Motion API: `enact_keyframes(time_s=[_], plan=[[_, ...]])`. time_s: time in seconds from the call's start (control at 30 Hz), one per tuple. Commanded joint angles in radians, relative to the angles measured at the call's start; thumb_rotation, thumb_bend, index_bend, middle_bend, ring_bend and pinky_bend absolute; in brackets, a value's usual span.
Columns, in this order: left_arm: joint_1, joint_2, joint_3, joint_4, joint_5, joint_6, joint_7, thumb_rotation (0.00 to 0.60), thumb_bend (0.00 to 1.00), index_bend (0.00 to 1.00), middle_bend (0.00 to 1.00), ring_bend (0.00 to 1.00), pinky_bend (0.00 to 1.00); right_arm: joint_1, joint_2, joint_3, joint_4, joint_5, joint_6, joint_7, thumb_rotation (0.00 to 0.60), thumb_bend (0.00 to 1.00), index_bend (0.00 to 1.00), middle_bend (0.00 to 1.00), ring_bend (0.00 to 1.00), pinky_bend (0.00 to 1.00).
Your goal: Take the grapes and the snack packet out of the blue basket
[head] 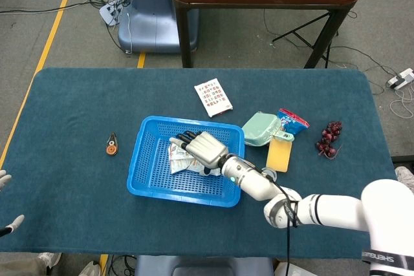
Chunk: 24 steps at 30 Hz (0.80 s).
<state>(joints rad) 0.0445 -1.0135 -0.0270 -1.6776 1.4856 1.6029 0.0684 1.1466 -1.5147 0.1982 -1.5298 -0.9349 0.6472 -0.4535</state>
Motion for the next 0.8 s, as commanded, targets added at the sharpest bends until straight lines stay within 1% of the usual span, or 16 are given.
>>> enact_keyframes(time_s=[0.03, 0.23, 0.43, 0.57, 0.63, 0.67, 0.73, 0.8], plan=[[0.003, 0.002, -0.001, 0.006, -0.004, 0.000, -0.005, 0.600, 0.15, 0.21, 0.14, 0.13, 0.11, 0.068, -0.078, -0.017, 0.080, 0.100, -0.007, -0.066, 0.600, 0.00, 0.00, 0.07, 0.07, 0.26], [0.008, 0.003, -0.002, 0.025, -0.018, -0.002, -0.024, 0.600, 0.15, 0.21, 0.14, 0.13, 0.11, 0.135, -0.153, -0.042, 0.178, 0.227, -0.009, -0.126, 0.600, 0.00, 0.00, 0.07, 0.07, 0.26], [0.011, -0.002, -0.002, 0.044, -0.023, -0.005, -0.040, 0.600, 0.15, 0.21, 0.14, 0.13, 0.11, 0.177, -0.199, -0.077, 0.237, 0.326, -0.012, -0.166, 0.600, 0.00, 0.00, 0.07, 0.07, 0.26], [0.013, -0.005, -0.002, 0.052, -0.025, -0.006, -0.047, 0.600, 0.15, 0.21, 0.14, 0.13, 0.11, 0.192, -0.216, -0.102, 0.263, 0.367, -0.013, -0.186, 0.600, 0.08, 0.00, 0.10, 0.07, 0.26], [0.013, -0.007, -0.002, 0.057, -0.026, -0.009, -0.050, 0.600, 0.15, 0.21, 0.14, 0.13, 0.11, 0.197, -0.224, -0.110, 0.276, 0.386, -0.008, -0.191, 0.600, 0.10, 0.00, 0.12, 0.09, 0.26], [0.013, -0.007, -0.001, 0.059, -0.027, -0.010, -0.050, 0.600, 0.15, 0.21, 0.14, 0.13, 0.11, 0.197, -0.227, -0.111, 0.279, 0.392, -0.006, -0.189, 0.600, 0.14, 0.02, 0.14, 0.11, 0.28], [0.014, -0.009, -0.002, 0.062, -0.027, -0.011, -0.053, 0.600, 0.15, 0.21, 0.14, 0.13, 0.11, 0.196, -0.232, -0.113, 0.286, 0.394, 0.001, -0.187, 0.600, 0.24, 0.08, 0.18, 0.17, 0.33], [0.014, -0.010, -0.002, 0.063, -0.027, -0.010, -0.053, 0.600, 0.15, 0.21, 0.14, 0.13, 0.11, 0.193, -0.234, -0.113, 0.286, 0.384, 0.010, -0.181, 0.600, 0.35, 0.18, 0.25, 0.24, 0.43]])
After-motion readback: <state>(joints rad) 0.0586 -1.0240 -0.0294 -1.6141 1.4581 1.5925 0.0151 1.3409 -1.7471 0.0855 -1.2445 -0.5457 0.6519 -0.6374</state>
